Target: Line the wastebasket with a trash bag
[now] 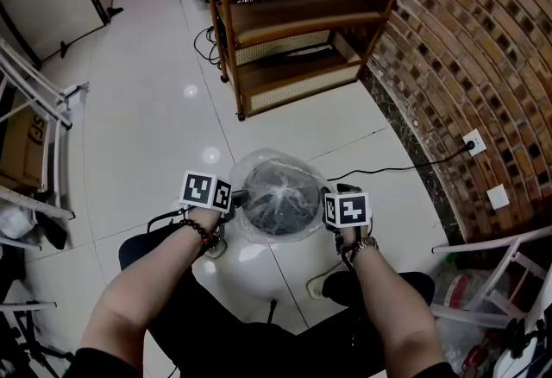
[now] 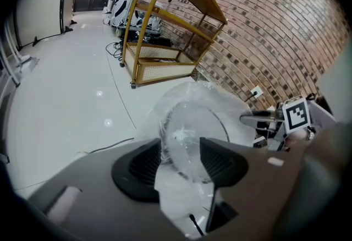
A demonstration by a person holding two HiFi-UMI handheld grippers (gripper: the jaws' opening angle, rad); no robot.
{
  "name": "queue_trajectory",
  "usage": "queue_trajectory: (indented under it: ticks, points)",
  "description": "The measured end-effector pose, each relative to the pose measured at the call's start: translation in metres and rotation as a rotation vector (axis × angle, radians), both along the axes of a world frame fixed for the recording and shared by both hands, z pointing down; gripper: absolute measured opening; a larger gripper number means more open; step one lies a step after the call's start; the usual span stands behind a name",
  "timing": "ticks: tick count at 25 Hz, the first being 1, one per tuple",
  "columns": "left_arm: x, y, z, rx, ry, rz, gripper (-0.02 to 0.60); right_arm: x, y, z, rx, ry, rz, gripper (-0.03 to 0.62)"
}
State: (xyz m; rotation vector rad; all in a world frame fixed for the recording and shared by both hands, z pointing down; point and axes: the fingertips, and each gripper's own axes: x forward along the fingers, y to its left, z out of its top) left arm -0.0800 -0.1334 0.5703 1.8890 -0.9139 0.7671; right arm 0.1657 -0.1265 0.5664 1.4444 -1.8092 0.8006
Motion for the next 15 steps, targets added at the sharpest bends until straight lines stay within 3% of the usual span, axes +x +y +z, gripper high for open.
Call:
queue_trajectory:
  ticks: [2,5,15]
  points:
    - [0.001,-0.005,0.002,0.007,-0.005,0.001,0.226,0.002,-0.006,0.002,0.009,0.008,-0.003,0.155]
    - [0.005,-0.013,0.004,0.021,-0.008,0.011,0.209,0.004,-0.017,0.003,0.031,0.026,-0.002,0.067]
    - [0.014,-0.038,0.007,0.069,-0.016,0.048,0.175,0.003,-0.051,0.013,0.059,0.019,-0.016,0.049]
